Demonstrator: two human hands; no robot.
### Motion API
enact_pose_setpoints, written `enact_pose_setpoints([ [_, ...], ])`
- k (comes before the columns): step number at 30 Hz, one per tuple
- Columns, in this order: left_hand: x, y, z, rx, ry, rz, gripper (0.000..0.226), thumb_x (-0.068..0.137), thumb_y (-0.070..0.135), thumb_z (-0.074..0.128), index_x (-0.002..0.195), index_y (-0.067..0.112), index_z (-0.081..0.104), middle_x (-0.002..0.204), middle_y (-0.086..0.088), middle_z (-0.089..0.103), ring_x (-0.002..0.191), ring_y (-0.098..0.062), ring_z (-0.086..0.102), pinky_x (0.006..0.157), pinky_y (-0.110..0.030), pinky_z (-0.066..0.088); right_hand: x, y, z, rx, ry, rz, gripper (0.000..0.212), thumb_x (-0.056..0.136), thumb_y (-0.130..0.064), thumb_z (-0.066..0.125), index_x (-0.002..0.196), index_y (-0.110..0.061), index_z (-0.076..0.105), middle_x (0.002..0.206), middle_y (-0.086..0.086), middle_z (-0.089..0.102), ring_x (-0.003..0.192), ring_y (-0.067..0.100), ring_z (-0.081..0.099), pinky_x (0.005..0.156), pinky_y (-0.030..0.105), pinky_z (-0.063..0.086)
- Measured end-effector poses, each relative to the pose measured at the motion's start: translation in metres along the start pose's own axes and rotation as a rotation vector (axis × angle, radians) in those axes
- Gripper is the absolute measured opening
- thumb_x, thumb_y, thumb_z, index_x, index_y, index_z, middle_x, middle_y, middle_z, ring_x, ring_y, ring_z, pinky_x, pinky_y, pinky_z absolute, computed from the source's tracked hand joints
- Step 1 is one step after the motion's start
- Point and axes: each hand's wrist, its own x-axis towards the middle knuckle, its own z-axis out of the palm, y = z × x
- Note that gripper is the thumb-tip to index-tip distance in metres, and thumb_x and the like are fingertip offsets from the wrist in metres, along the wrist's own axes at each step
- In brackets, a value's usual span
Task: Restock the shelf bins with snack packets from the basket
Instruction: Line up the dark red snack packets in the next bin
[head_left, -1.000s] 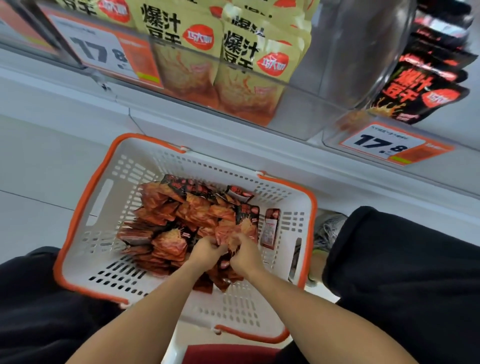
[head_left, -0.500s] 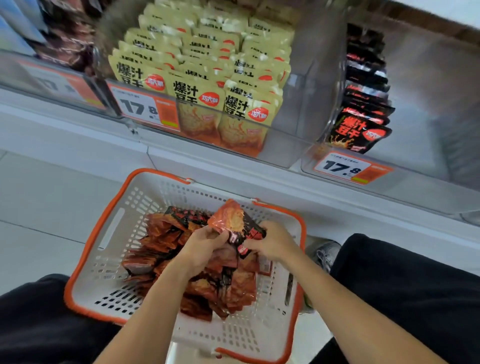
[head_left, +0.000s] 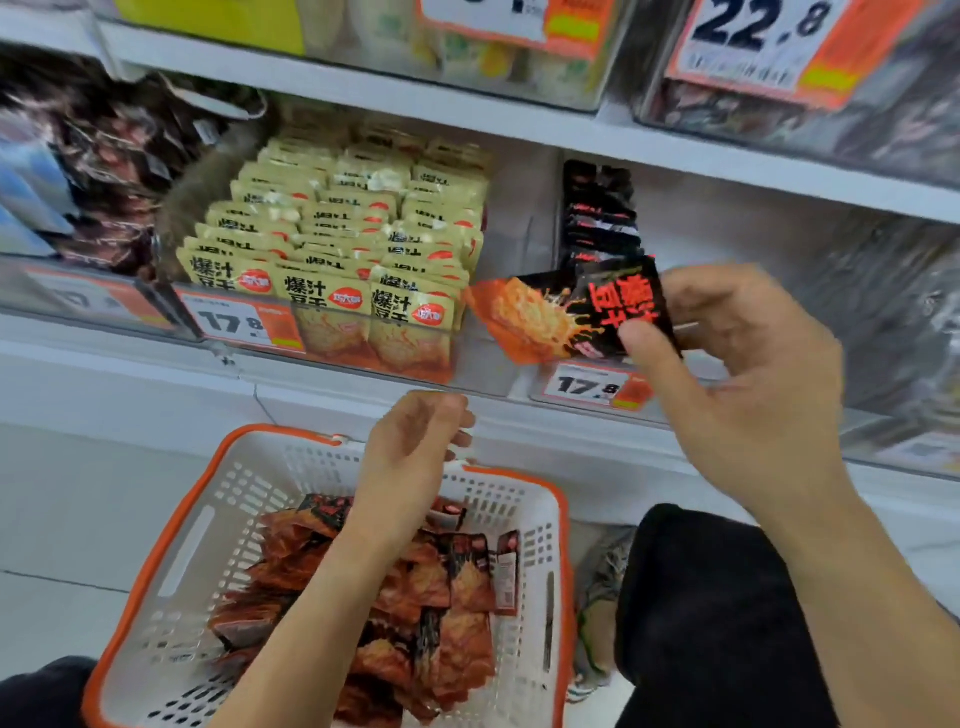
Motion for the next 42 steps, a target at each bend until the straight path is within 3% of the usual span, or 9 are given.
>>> enact_pose_setpoints([
  [3, -0.003, 0.02, 0.011, 0.298, 0.109, 0.289, 0.007, 0.099, 0.035, 0.057, 0.102, 0.031, 0.062, 0.102, 0.019, 0.064, 0.097, -0.003, 0.059, 0.071, -0.018, 0.046, 0.023, 0.007, -0.024, -0.156, 0.007, -0.127, 0.035, 0.093, -0.009, 0.069, 0.109, -0.038, 0.057, 0.104, -0.018, 0.066, 0.095, 0.002, 0.065, 0.087, 0.024, 0.052],
  [7, 0.009, 0.031, 0.032, 0.514, 0.156, 0.629, 0.024, 0.092, 0.022, 0.06, 0.115, 0.017, 0.061, 0.11, 0.009, 0.056, 0.107, -0.014, 0.053, 0.094, -0.023, 0.039, 0.042, 0.034, -0.037, -0.292, -0.089, -0.11, 0.03, 0.09, -0.011, 0.072, 0.113, -0.029, 0.062, 0.099, -0.028, 0.059, 0.093, -0.013, 0.059, 0.09, 0.012, 0.047],
  [10, 0.021, 0.029, 0.045, 0.639, 0.066, 0.665, 0.043, 0.09, 0.019, 0.059, 0.132, 0.011, 0.054, 0.128, -0.002, 0.054, 0.124, -0.017, 0.045, 0.108, -0.02, 0.029, 0.044, 0.056, -0.03, -0.295, -0.113, -0.063, 0.027, 0.087, -0.009, 0.075, 0.11, -0.021, 0.068, 0.096, -0.029, 0.059, 0.089, -0.017, 0.059, 0.087, 0.008, 0.046],
  [14, 0.027, 0.009, 0.061, 0.747, 0.073, 0.61, 0.059, 0.09, 0.022, 0.055, 0.145, 0.006, 0.042, 0.144, -0.008, 0.047, 0.142, -0.024, 0.034, 0.121, -0.043, 0.02, 0.04, 0.082, -0.003, -0.187, -0.086, 0.019, 0.021, 0.082, -0.006, 0.079, 0.097, -0.019, 0.073, 0.088, -0.022, 0.067, 0.084, -0.004, 0.065, 0.081, 0.021, 0.054],
  [24, 0.028, -0.012, 0.069, 0.816, 0.088, 0.61, 0.067, 0.087, 0.018, 0.057, 0.15, 0.009, 0.037, 0.155, -0.003, 0.037, 0.151, -0.018, 0.019, 0.119, -0.056, 0.021, 0.035, 0.115, 0.013, -0.369, -0.083, 0.043, 0.022, 0.071, -0.02, 0.088, 0.089, -0.02, 0.075, 0.093, -0.006, 0.056, 0.095, 0.01, 0.049, 0.085, 0.008, 0.035],
  [32, 0.006, -0.027, 0.05, 0.578, 0.155, 0.862, 0.032, 0.088, 0.0, 0.055, 0.12, 0.006, 0.059, 0.14, -0.01, 0.047, 0.138, -0.029, 0.04, 0.113, -0.042, 0.033, 0.006, 0.069, 0.038, -0.179, 0.091, -0.27, 0.002, 0.086, -0.004, 0.072, 0.085, -0.004, 0.071, 0.091, 0.009, 0.057, 0.085, 0.025, 0.058, 0.074, 0.035, 0.049],
  [35, 0.006, -0.077, 0.015, 0.706, 0.036, 0.588, 0.026, 0.093, 0.014, 0.052, 0.118, 0.011, 0.057, 0.124, -0.003, 0.052, 0.116, -0.023, 0.05, 0.097, -0.04, 0.045, -0.045, 0.069, 0.084, -0.14, -0.237, -0.252, 0.002, 0.087, -0.005, 0.067, 0.088, -0.007, 0.068, 0.091, 0.007, 0.058, 0.087, 0.021, 0.056, 0.077, 0.028, 0.046],
  [39, 0.005, -0.161, -0.038, 1.142, -0.124, -0.078, 0.038, 0.097, 0.026, 0.052, 0.134, 0.015, 0.053, 0.131, -0.004, 0.052, 0.125, -0.026, 0.047, 0.102, -0.042, 0.043, -0.117, 0.122, 0.144, -0.294, -0.887, 0.209, 0.017, 0.095, -0.017, 0.055, 0.109, -0.017, 0.064, 0.111, 0.0, 0.057, 0.102, 0.02, 0.055, 0.083, 0.036, 0.047],
  [42, -0.017, -0.213, -0.071, 1.237, -0.283, -0.406, 0.038, 0.097, 0.034, 0.05, 0.13, 0.015, 0.052, 0.129, -0.007, 0.052, 0.121, -0.027, 0.047, 0.095, -0.039, 0.046, -0.163, 0.152, 0.174, -0.276, -1.033, 0.531, 0.019, 0.098, -0.016, 0.052, 0.113, -0.016, 0.063, 0.112, 0.004, 0.062, 0.097, 0.024, 0.06, 0.086, 0.042, 0.052],
])
